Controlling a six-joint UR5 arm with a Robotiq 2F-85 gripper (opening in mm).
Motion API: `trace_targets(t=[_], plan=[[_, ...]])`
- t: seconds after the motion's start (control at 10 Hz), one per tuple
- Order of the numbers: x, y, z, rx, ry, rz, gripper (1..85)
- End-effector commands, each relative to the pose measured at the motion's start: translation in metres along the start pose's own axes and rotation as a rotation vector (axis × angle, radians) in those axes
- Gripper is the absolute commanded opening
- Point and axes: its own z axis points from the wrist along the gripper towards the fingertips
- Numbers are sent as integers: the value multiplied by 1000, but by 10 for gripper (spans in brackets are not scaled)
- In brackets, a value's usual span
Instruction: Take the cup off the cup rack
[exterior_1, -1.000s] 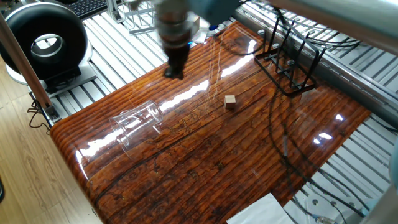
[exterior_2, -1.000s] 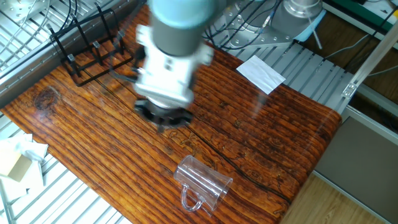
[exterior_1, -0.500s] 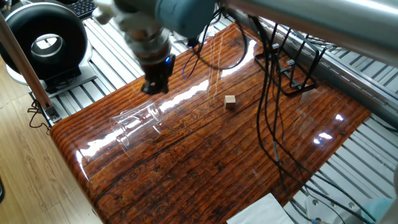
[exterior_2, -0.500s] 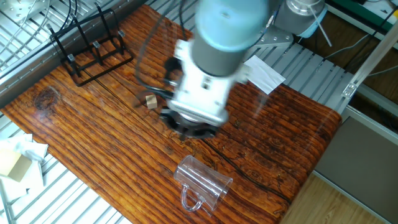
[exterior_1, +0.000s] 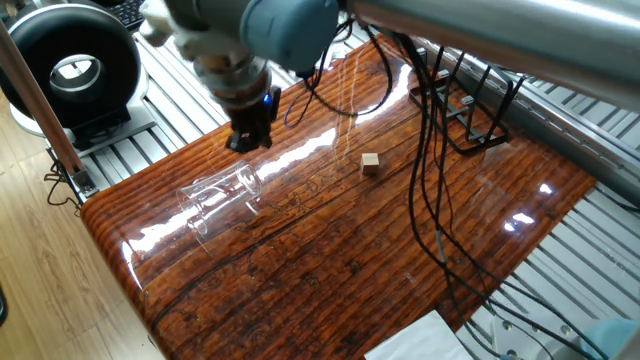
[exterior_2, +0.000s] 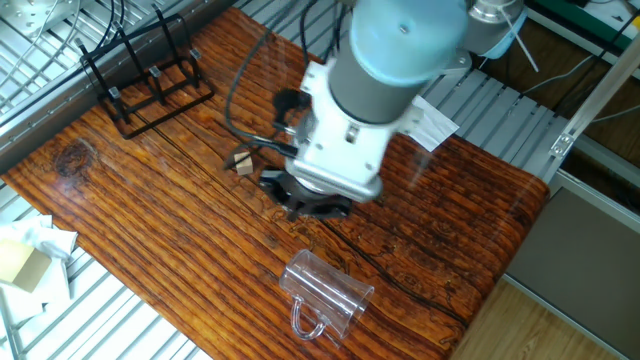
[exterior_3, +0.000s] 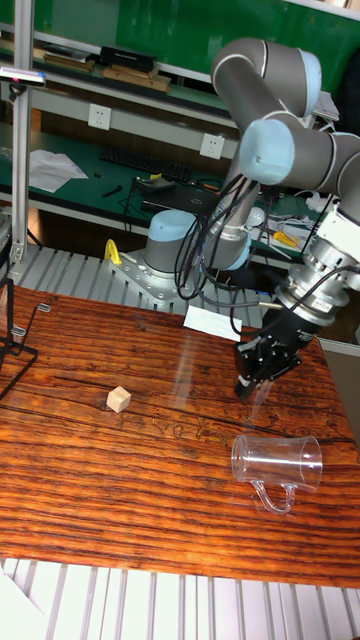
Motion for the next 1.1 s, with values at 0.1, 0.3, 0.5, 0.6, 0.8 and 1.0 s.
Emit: trace_targets(t=[0.1,0.3,0.5,0.6,0.8,1.0], plan=[[-28,19,-9,-125,-119,-78,13],[-38,20,-10,-121,-158,-128,13],[-45,12,-10,-88,-186,-154,13],[-43,18,-11,-110,-181,-153,13],[-33,20,-9,-123,-143,-149,13],[-30,31,-20,-105,-104,-131,13]])
